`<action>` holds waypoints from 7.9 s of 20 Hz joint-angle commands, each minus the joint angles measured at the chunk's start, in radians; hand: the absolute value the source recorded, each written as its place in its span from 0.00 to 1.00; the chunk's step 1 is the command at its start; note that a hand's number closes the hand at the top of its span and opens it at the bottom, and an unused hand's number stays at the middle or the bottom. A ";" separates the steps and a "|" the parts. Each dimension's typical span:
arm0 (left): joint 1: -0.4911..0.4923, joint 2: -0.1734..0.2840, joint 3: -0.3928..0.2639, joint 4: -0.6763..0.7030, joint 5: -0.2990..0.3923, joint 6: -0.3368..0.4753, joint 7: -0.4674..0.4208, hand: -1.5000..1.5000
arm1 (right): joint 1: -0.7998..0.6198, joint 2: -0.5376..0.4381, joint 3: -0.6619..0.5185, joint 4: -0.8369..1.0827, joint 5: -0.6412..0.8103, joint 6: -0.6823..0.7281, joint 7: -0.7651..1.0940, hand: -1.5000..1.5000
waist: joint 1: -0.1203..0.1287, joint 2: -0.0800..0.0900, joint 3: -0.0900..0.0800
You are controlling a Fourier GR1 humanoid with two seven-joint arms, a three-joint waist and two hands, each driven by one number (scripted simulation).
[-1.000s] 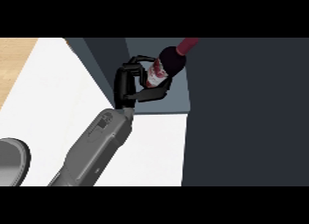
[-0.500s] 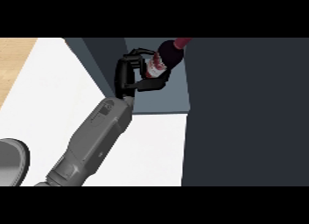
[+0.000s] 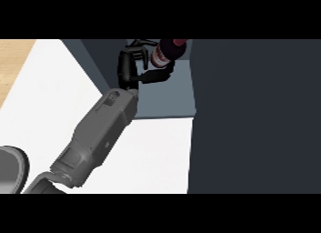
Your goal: Pick up the wine, place it into the cabinet and close the cabinet
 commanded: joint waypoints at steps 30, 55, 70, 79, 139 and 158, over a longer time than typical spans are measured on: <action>-0.150 0.004 0.204 0.370 0.085 -0.083 -0.142 0.00 | 0.006 0.010 0.060 -0.069 -0.033 -0.004 0.021 0.00 | -0.031 0.014 0.000; -0.077 -0.002 0.220 0.391 0.047 -0.056 -0.256 0.00 | -0.007 0.003 0.062 -0.046 -0.029 0.004 -0.002 0.00 | -0.043 0.021 -0.001; -0.058 -0.006 0.187 0.387 0.032 -0.217 -0.271 0.00 | -0.059 -0.002 0.063 -0.073 -0.053 -0.039 0.086 0.00 | -0.037 0.011 -0.001; -0.062 -0.006 0.177 0.344 0.121 -0.278 -0.245 0.00 | -0.028 0.021 0.114 -0.049 -0.017 -0.026 0.026 0.00 | -0.031 0.003 -0.001; 1.118 0.458 -0.669 -1.495 0.108 0.150 0.006 0.00 | 0.089 -0.039 0.118 -0.100 -0.086 0.089 0.047 1.00 | 0.034 -0.009 0.000; 1.387 0.697 -0.302 -1.675 0.325 -0.080 -0.062 0.00 | 0.203 0.018 0.559 -0.154 -0.018 0.120 0.160 1.00 | 0.040 -0.015 -0.001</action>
